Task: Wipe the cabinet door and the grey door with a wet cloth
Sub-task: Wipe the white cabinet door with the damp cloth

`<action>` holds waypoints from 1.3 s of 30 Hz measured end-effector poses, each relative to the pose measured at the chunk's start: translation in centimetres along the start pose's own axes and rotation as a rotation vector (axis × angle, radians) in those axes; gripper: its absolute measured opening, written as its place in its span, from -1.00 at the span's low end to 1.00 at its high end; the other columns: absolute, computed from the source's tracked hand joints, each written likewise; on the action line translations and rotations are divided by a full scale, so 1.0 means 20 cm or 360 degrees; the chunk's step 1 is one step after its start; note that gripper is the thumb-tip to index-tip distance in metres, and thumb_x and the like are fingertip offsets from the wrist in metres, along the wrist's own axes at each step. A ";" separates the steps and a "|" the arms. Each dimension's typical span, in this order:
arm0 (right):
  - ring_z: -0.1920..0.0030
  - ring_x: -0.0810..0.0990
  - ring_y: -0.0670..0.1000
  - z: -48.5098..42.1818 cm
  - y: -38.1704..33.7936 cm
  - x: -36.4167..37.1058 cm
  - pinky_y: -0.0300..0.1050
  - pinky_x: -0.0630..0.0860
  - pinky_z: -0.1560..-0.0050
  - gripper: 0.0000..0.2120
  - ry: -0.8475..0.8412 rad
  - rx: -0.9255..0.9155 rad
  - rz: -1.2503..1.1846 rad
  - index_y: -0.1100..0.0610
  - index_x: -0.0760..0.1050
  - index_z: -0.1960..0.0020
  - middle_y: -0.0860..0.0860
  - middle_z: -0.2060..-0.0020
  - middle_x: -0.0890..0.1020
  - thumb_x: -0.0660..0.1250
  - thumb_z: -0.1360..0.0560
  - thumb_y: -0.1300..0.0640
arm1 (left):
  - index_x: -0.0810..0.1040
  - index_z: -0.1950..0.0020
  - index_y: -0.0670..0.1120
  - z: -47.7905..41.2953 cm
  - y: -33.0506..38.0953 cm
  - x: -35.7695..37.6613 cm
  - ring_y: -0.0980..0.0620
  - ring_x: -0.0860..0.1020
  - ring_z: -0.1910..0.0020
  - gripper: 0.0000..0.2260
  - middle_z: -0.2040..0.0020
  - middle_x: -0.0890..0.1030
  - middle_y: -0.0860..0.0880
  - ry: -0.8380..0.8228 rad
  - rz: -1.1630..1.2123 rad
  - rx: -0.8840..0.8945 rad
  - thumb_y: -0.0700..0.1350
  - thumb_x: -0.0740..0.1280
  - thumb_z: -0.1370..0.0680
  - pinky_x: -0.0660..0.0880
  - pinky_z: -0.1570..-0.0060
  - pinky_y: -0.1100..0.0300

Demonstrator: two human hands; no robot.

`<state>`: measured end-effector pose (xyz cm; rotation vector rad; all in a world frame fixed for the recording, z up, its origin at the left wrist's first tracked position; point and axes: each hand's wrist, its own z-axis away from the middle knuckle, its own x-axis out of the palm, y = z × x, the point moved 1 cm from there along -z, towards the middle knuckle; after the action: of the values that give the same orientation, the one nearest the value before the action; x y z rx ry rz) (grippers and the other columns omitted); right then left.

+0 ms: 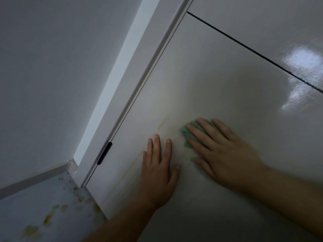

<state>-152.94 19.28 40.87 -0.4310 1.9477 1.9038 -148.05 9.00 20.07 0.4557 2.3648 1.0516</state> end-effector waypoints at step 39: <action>-0.62 0.10 0.19 0.38 0.04 -0.01 0.24 0.07 -0.58 -0.45 0.0101 0.0479 0.0070 0.10 0.23 -0.61 0.08 -0.62 0.16 0.07 -0.68 -0.10 | -0.26 -0.66 0.10 0.09 -0.02 0.08 -0.13 -0.33 -0.63 -0.31 -0.66 -0.31 -0.10 -0.0099 -0.0103 -0.0012 0.28 0.00 -0.65 -0.12 -0.56 -0.22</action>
<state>-152.75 26.93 41.62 -0.3665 2.2555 1.6008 -148.38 10.60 18.11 0.4010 2.3043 1.0022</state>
